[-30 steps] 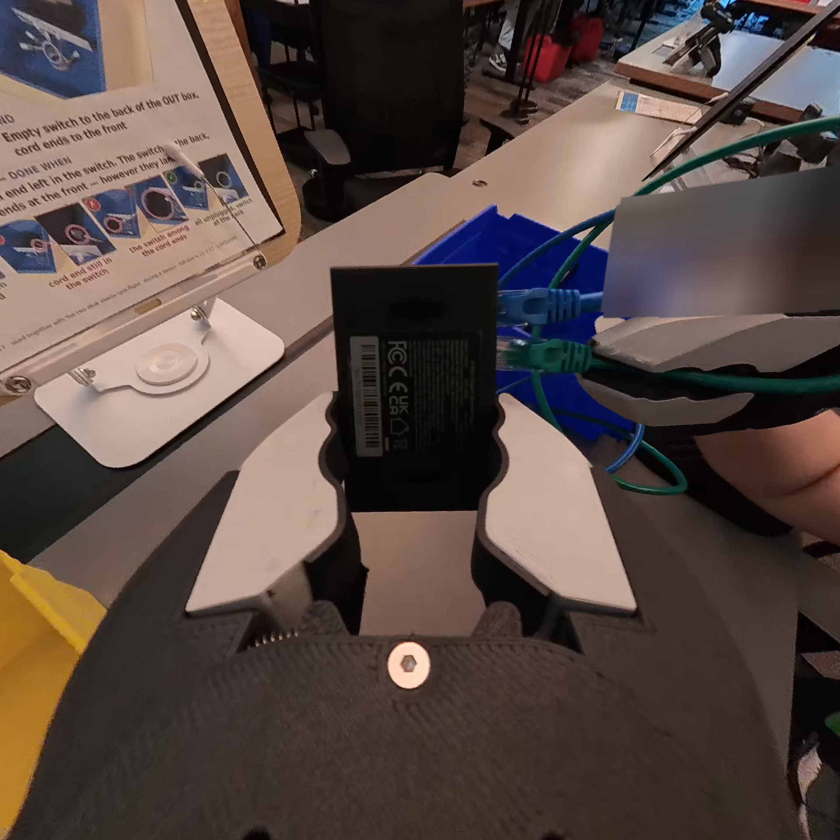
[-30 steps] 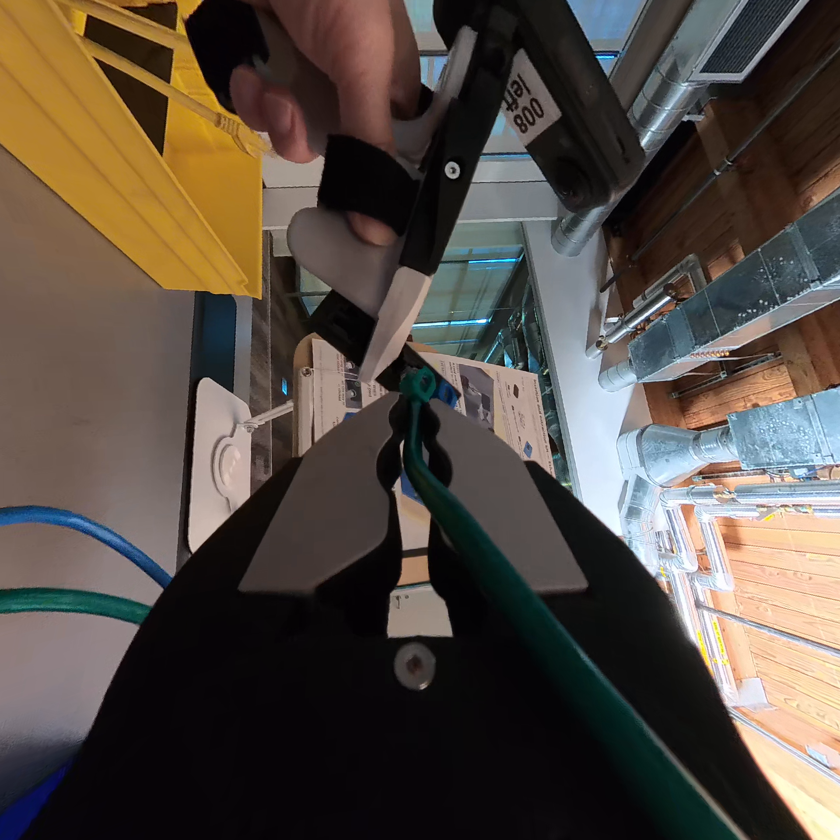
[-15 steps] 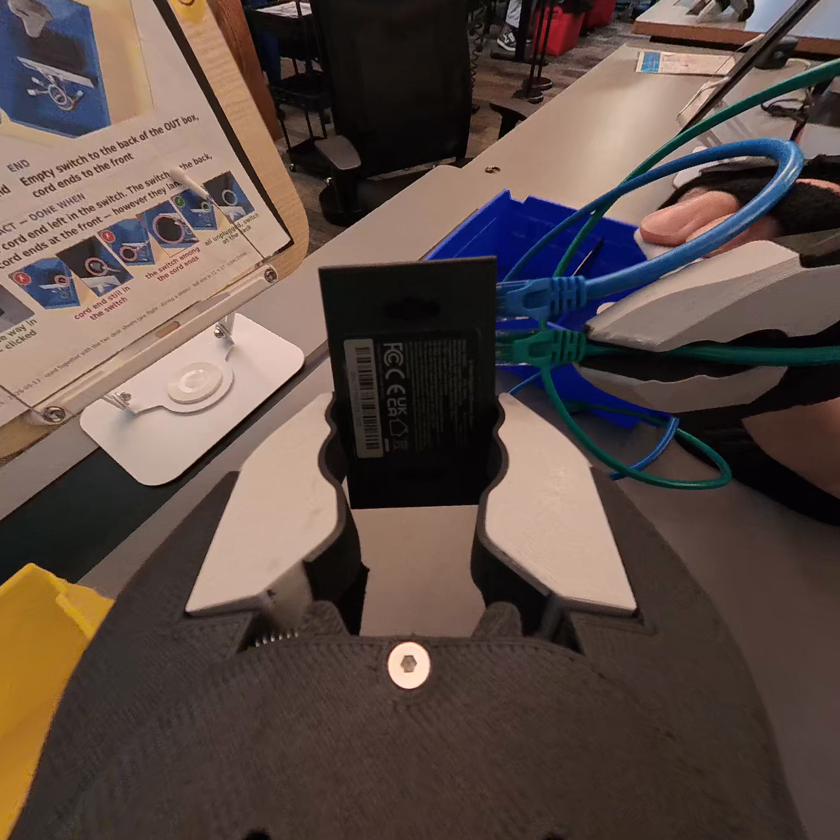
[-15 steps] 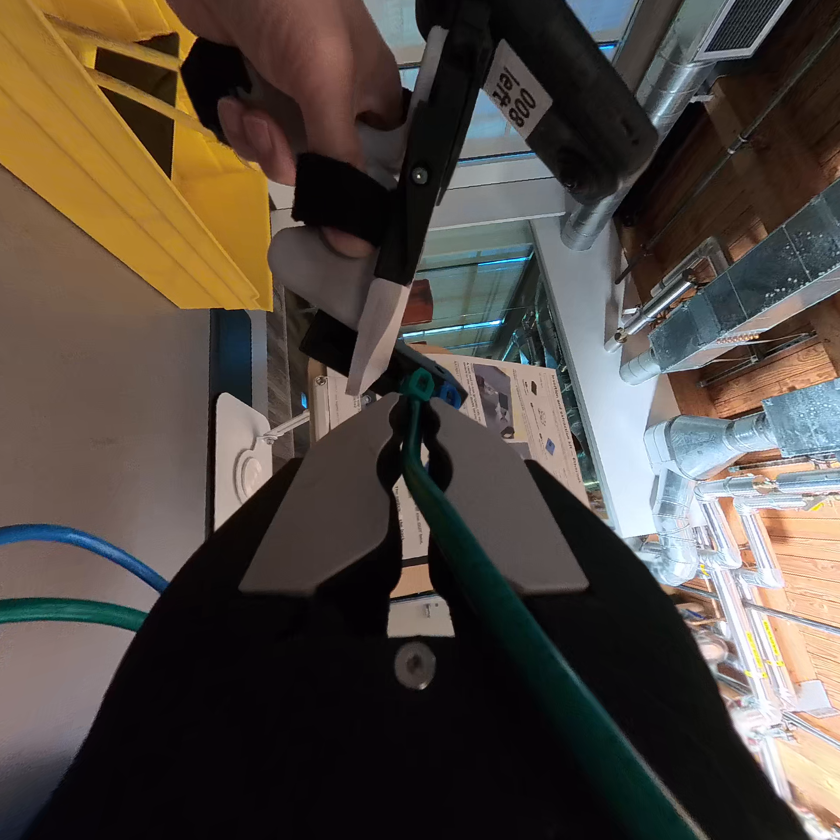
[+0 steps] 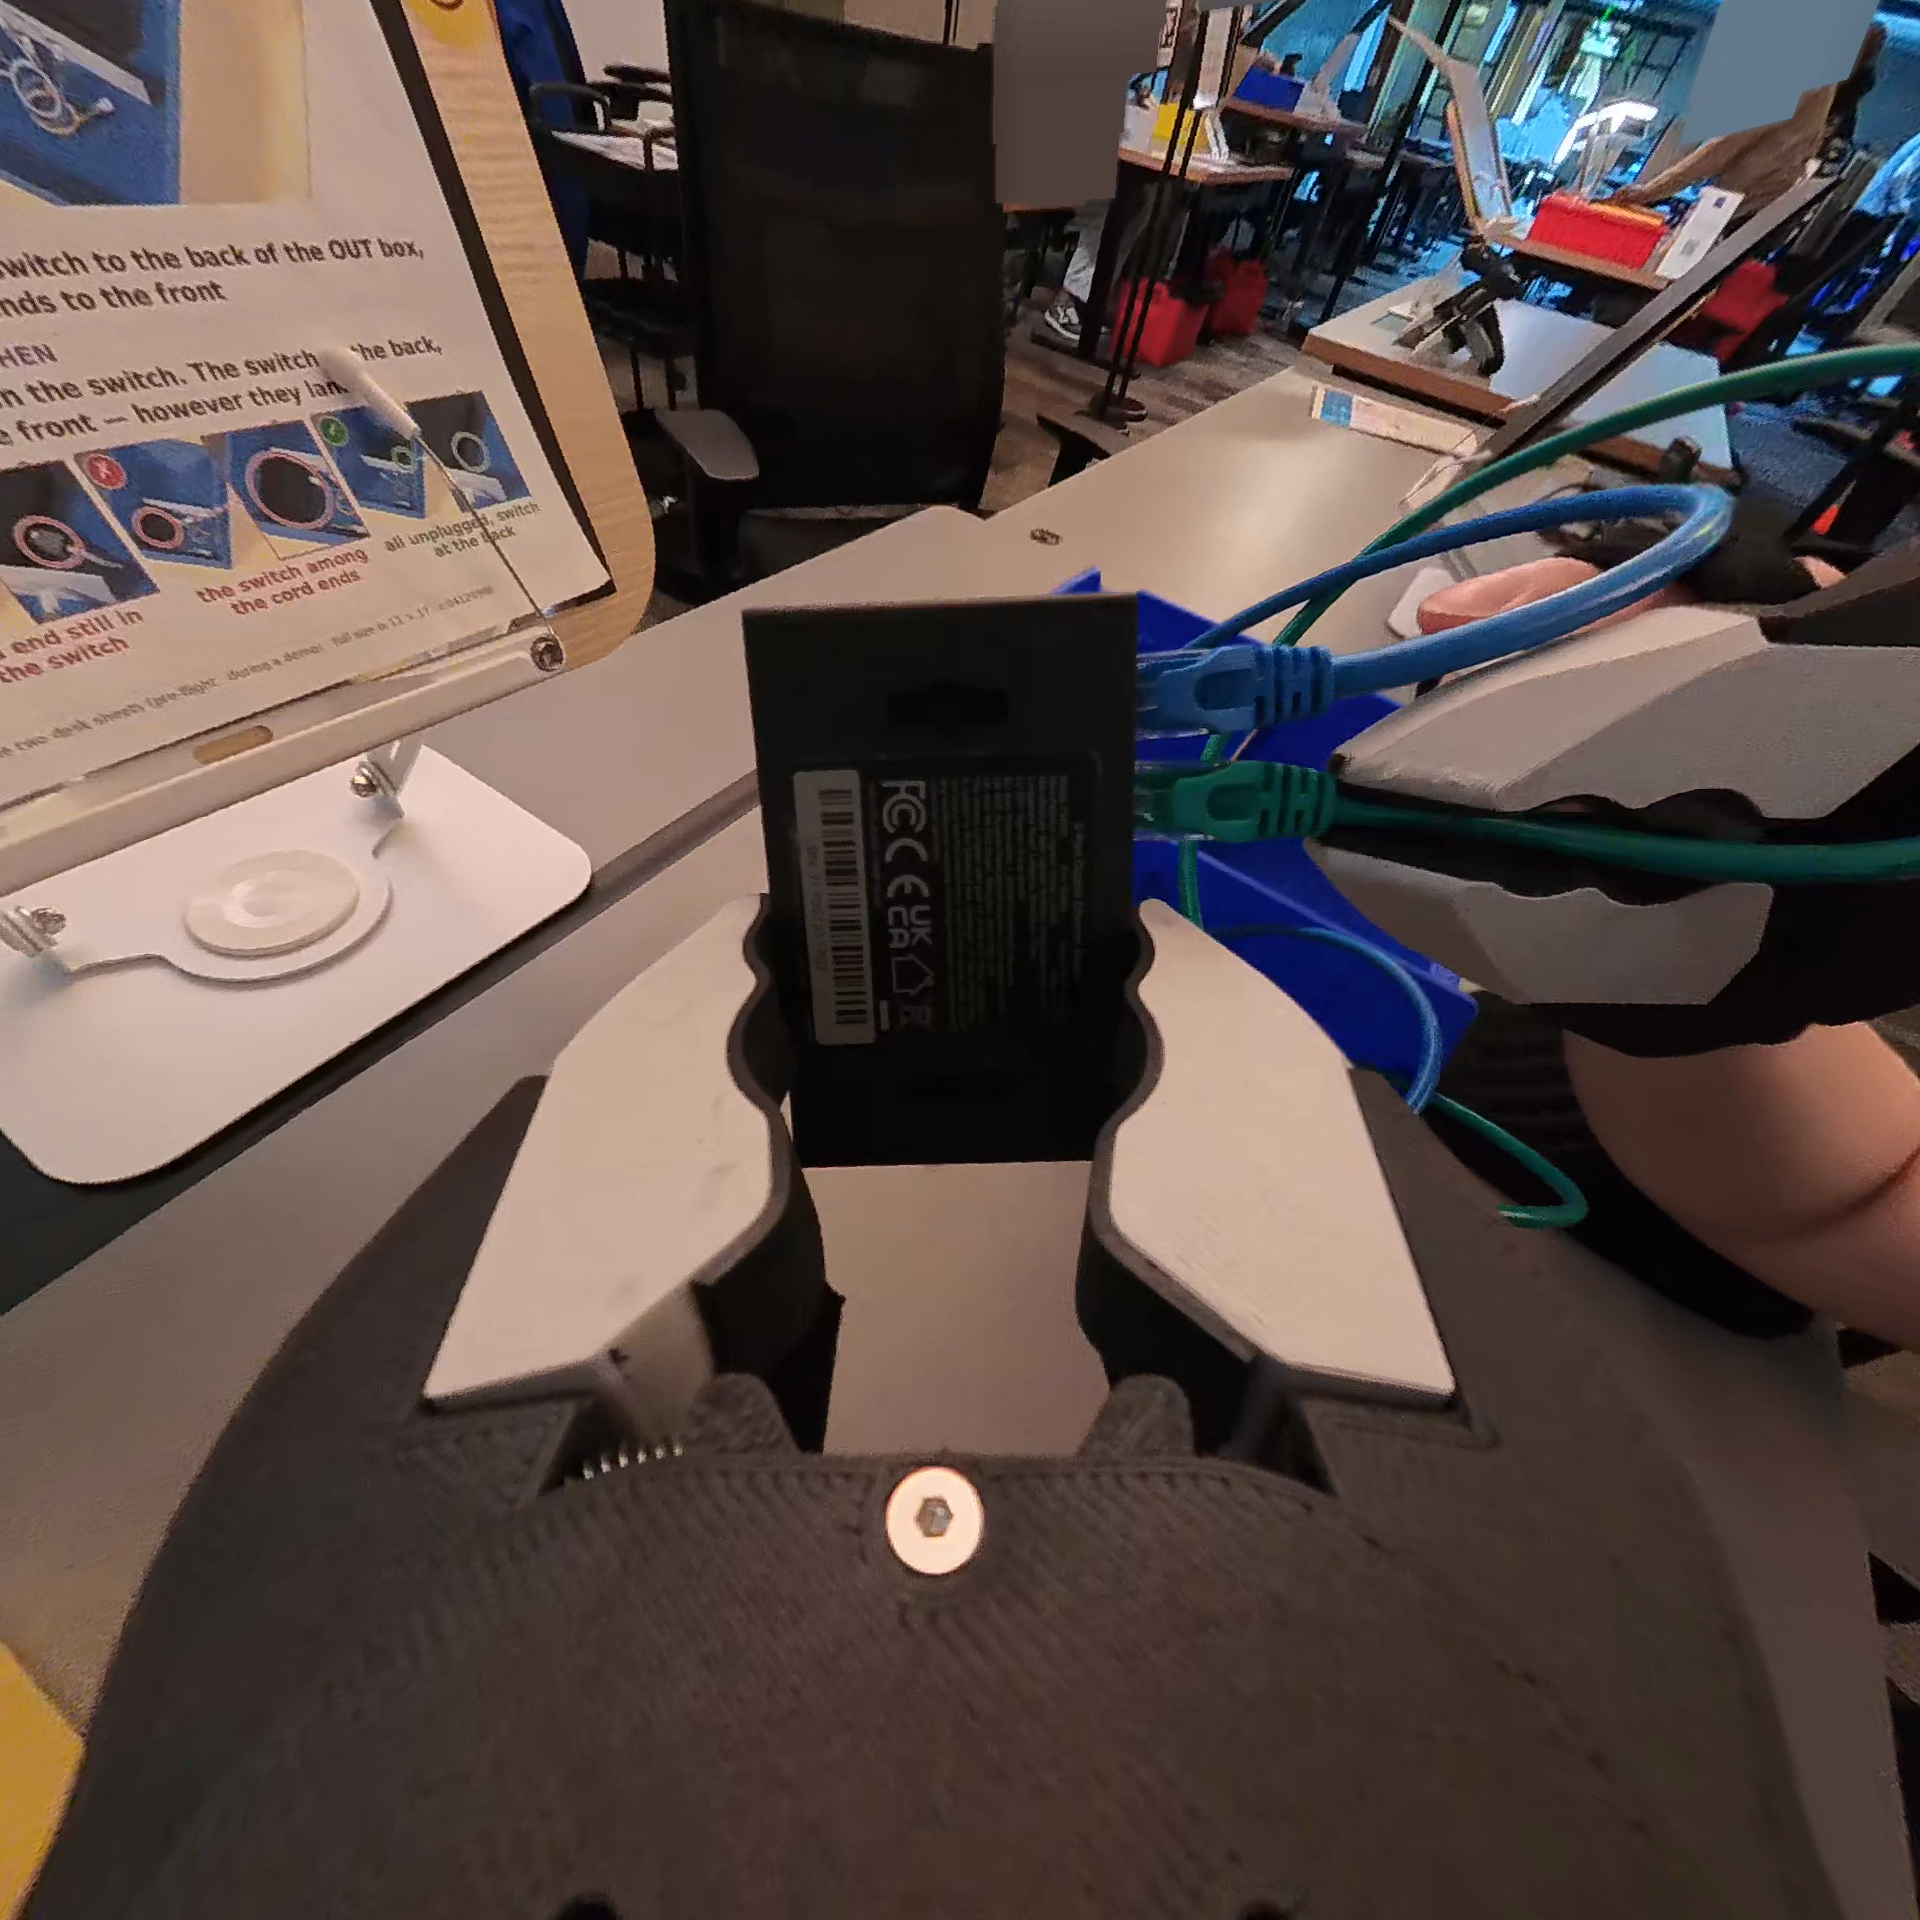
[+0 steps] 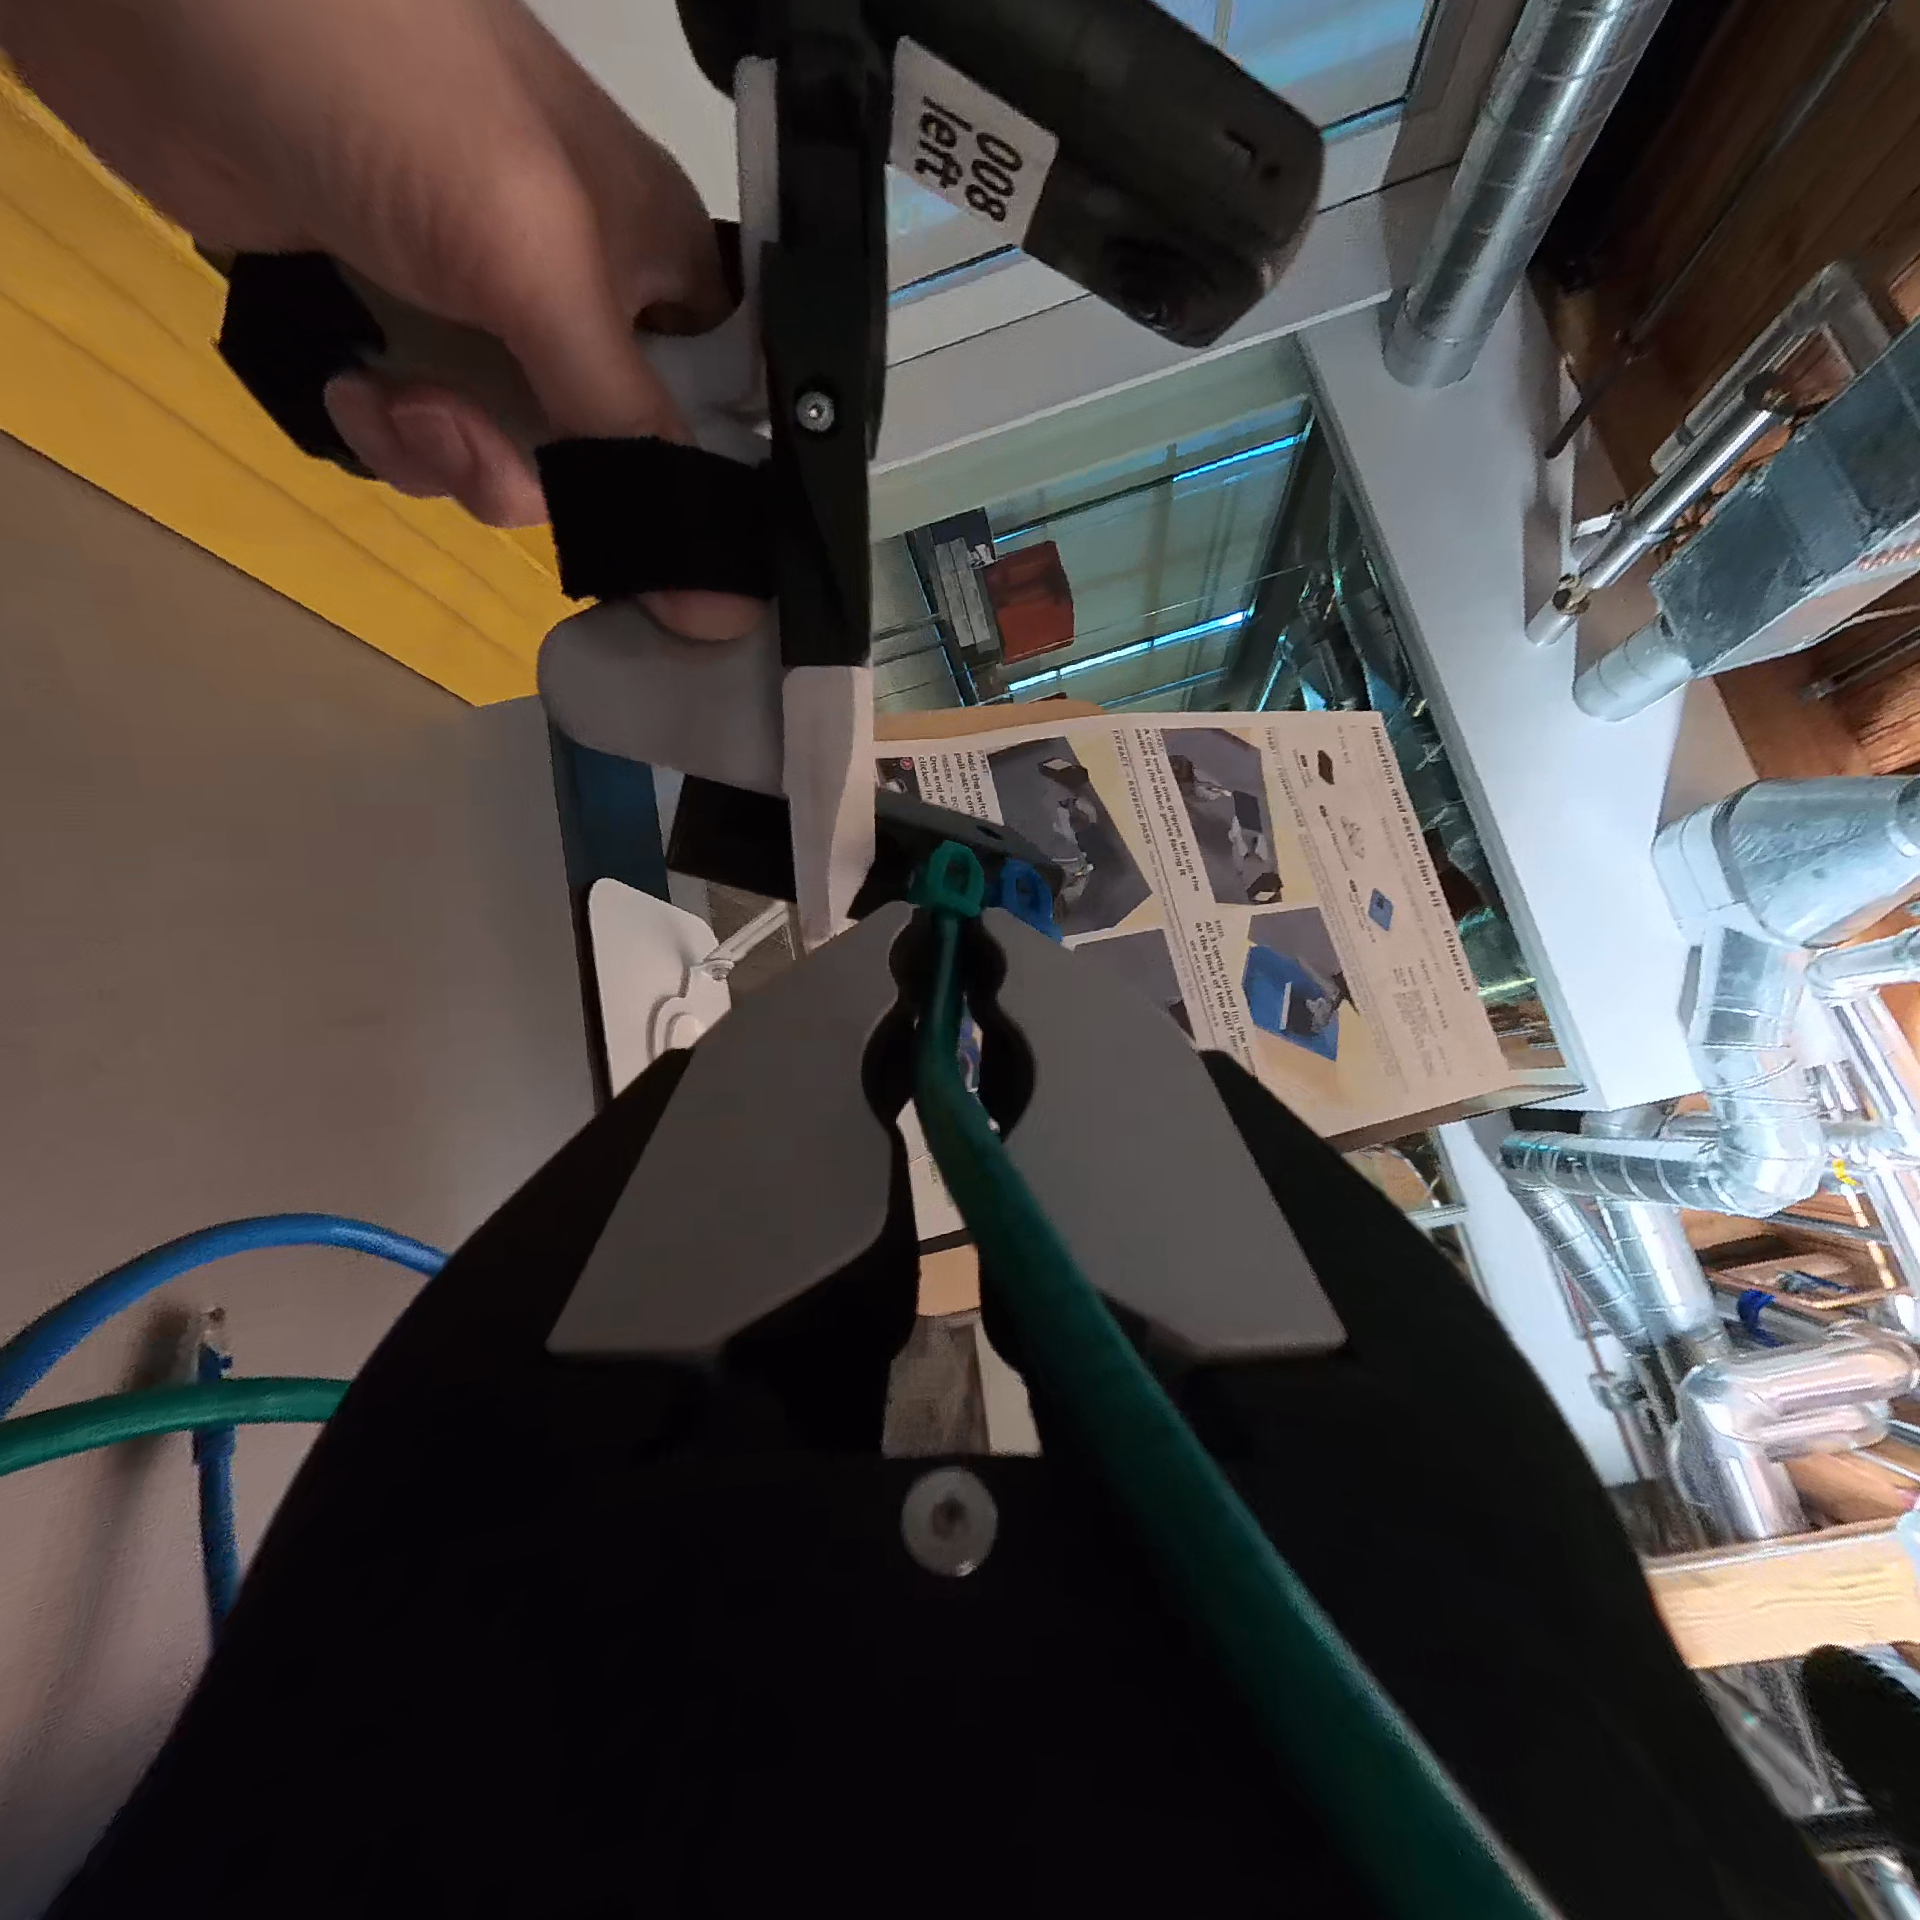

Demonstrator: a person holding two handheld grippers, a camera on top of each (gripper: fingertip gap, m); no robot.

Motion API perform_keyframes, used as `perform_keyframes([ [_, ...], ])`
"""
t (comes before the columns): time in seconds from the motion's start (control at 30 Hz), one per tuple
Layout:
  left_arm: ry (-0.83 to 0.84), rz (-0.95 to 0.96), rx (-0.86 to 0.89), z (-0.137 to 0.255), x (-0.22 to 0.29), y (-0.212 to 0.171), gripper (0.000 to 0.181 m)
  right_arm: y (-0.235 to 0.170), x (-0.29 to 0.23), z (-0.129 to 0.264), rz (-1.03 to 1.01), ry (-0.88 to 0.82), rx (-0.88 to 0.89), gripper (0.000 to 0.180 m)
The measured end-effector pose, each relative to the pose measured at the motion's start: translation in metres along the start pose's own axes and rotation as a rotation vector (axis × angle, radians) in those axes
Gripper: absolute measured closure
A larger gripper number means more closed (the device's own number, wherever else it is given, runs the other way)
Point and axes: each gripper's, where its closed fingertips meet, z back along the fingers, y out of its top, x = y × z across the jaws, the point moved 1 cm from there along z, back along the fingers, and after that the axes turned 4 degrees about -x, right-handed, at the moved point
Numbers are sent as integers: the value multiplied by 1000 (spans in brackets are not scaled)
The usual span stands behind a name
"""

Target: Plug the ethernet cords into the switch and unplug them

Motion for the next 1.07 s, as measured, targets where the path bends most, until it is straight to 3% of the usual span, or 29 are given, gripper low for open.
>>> perform_keyframes([
  [0.77, 143, -267, 84, 16, 13, 16, 121, 18, 8, 14, 11, -99, 153, 173],
  [1.07, 63, -369, 285, 41, 41, 41, 119, 44, 25, 37, 170, -247, 199, 173],
])
